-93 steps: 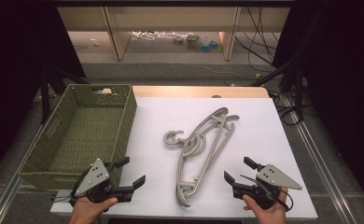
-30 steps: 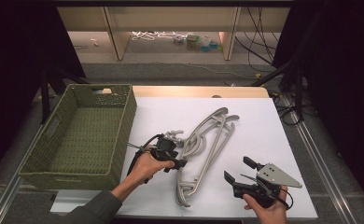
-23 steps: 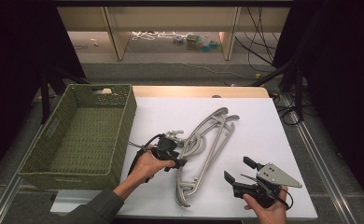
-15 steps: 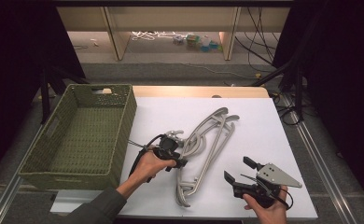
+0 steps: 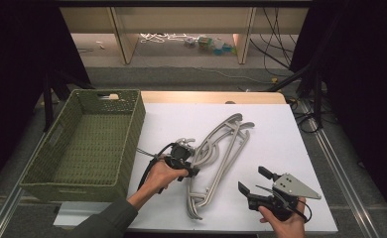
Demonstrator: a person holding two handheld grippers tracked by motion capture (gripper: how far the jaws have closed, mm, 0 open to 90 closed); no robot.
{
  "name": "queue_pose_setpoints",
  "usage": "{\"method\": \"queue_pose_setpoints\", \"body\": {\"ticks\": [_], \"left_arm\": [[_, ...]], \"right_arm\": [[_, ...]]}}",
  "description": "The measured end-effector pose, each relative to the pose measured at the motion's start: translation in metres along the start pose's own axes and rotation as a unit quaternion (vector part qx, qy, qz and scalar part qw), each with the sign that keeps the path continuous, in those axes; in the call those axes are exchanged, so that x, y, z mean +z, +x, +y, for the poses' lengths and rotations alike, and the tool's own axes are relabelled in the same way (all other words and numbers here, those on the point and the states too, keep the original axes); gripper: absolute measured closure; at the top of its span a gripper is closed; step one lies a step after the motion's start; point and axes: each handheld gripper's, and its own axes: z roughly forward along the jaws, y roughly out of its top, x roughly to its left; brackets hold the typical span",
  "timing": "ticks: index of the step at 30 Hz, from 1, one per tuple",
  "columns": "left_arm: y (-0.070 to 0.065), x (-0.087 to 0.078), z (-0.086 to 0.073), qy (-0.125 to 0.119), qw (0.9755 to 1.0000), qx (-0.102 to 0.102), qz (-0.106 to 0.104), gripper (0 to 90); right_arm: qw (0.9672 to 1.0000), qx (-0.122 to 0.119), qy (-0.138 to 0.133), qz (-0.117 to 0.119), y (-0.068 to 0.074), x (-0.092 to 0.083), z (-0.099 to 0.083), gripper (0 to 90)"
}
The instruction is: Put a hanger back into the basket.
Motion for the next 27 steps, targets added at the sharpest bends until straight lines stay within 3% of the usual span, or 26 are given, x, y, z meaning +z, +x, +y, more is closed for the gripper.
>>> {"method": "queue_pose_setpoints", "body": {"ticks": [4,8,15,17,21,23,24,27], "left_arm": [[0.003,-0.003,0.0,0.0,0.9999,-0.011,-0.009,64.3],[0.005,-0.005,0.0,-0.002,0.9999,-0.01,-0.004,67.4],[0.008,-0.013,0.0,-0.027,0.9992,-0.029,-0.006,69.2],[0.008,-0.013,0.0,-0.063,0.9953,-0.071,-0.017,70.3],[0.01,-0.02,0.0,-0.082,0.9939,-0.072,-0.014,72.5],[0.011,-0.023,0.001,-0.1,0.9906,-0.09,-0.023,73.4],[0.013,-0.025,0.0,-0.102,0.9904,-0.089,-0.029,73.4],[0.013,-0.026,0.0,-0.123,0.9855,-0.11,-0.038,74.3]], "right_arm": [[1.0,0.0,0.002,0.0,0.0,0.0,0.0,16.5],[1.0,0.0,0.003,0.001,0.0,0.0,0.0,16.5],[1.0,-0.003,0.007,0.0,0.0,0.0,0.0,16.5],[1.0,-0.004,0.005,-0.004,0.0,0.0,0.0,16.5],[0.9999,-0.004,0.011,-0.003,0.0,-0.001,0.0,16.5],[1.0,-0.004,0.008,-0.002,-0.001,0.0,0.0,16.5],[1.0,-0.004,0.008,-0.002,-0.001,0.0,0.0,16.5],[0.9999,-0.004,0.01,-0.002,0.0,0.0,0.0,16.4]]}}
